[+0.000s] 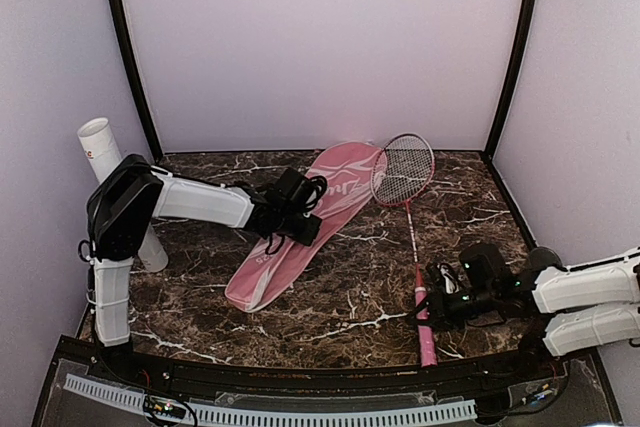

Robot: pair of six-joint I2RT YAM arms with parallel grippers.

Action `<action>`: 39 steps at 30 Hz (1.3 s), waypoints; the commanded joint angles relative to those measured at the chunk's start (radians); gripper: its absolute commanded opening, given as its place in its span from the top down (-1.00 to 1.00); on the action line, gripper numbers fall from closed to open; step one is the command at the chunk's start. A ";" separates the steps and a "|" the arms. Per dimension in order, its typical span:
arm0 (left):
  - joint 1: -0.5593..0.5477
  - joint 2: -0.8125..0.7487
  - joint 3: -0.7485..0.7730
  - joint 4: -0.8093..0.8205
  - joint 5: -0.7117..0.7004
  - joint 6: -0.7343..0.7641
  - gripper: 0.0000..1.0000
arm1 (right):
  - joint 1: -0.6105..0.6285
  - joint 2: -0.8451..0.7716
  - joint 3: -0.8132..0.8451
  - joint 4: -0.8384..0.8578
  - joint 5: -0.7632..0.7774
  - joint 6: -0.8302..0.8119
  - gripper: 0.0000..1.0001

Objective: Pack up the badminton gear

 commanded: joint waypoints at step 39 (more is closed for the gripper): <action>0.029 -0.257 -0.223 0.086 0.146 -0.171 1.00 | -0.150 0.606 0.586 -0.158 0.581 -0.344 -0.22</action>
